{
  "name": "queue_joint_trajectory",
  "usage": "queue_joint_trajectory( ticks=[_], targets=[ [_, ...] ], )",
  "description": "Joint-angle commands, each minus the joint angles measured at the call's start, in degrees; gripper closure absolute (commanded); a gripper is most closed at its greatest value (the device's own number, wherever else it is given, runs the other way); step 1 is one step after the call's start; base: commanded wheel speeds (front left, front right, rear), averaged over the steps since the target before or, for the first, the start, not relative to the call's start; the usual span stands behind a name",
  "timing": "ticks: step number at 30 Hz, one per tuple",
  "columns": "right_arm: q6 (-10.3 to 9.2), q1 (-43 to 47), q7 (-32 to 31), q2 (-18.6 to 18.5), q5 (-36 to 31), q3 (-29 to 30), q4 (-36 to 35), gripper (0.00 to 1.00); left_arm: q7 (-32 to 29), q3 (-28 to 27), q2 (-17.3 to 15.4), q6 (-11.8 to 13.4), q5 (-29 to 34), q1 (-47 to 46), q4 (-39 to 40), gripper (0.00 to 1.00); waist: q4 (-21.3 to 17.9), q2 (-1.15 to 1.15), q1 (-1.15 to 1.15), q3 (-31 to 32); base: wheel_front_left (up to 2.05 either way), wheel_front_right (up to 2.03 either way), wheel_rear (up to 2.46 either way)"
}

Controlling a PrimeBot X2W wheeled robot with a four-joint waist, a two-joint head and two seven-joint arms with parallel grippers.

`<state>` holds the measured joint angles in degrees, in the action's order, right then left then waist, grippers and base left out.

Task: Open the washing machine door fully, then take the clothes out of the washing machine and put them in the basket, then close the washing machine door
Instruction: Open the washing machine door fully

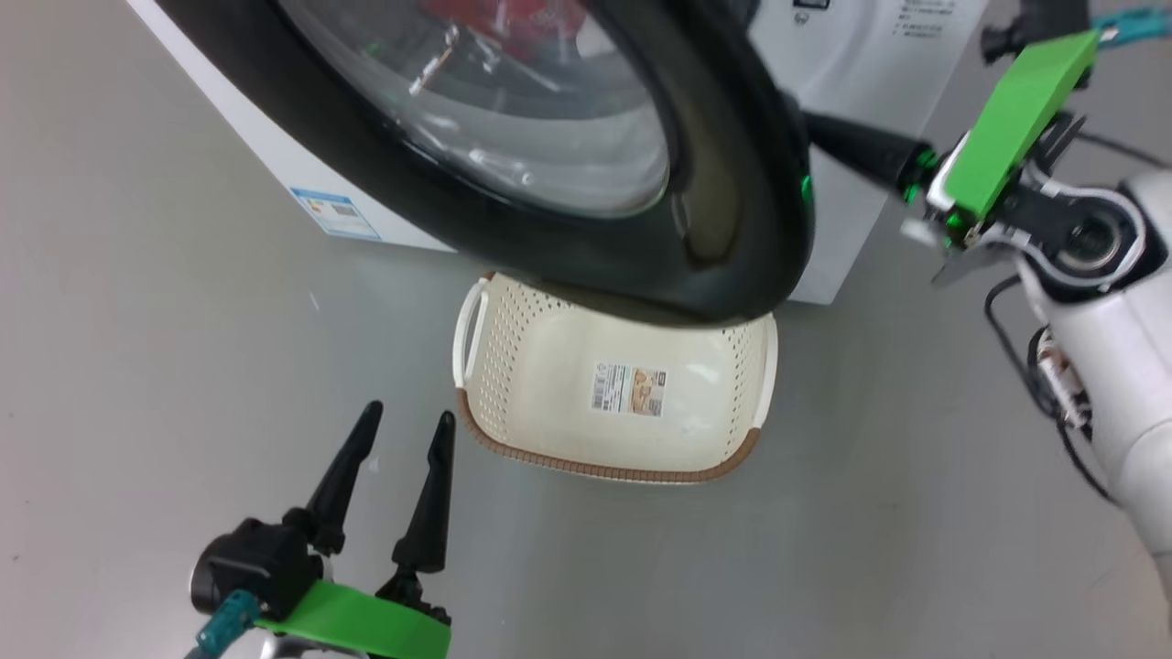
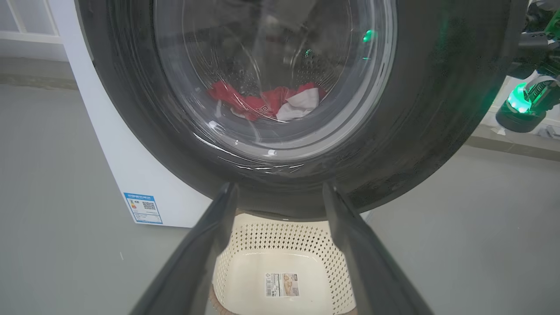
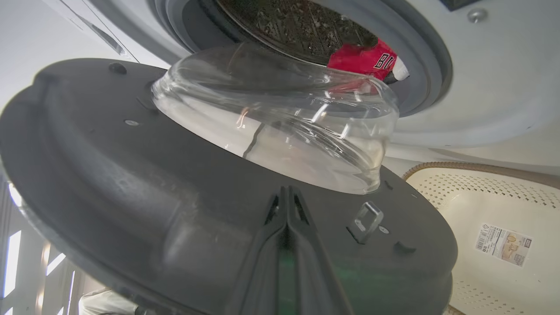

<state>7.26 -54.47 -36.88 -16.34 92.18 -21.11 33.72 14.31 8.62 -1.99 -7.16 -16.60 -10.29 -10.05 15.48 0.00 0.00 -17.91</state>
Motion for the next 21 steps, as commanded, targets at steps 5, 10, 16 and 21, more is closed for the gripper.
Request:
queue_joint_trajectory(
  ticks=[5,10,16,21],
  targets=[
    [0.23,5.58,-1.10,1.84,0.05,-1.46,-5.33,1.00,0.69,-2.06,-0.88,-0.33,0.94,2.75,1.05,0.00,0.49,0.00,0.00,4.58,0.00,0.00,0.00],
    [0.23,10.00,-1.38,2.43,0.10,-1.99,-8.55,1.00,0.69,-2.30,-0.88,-0.33,1.19,4.83,1.06,0.00,1.40,0.00,0.00,7.19,0.00,0.00,0.00],
    [0.23,14.65,-1.99,3.18,0.01,-2.87,-11.72,1.00,0.69,-2.79,-0.88,-0.27,1.57,6.64,1.07,0.00,3.05,0.00,0.00,9.43,0.00,0.00,0.00],
    [0.23,17.30,-2.51,3.93,-0.44,-3.90,-13.28,1.00,0.69,-3.16,-0.88,-0.25,1.74,7.62,1.20,0.00,4.77,0.00,0.00,10.66,0.00,0.00,0.00]
  ],
)
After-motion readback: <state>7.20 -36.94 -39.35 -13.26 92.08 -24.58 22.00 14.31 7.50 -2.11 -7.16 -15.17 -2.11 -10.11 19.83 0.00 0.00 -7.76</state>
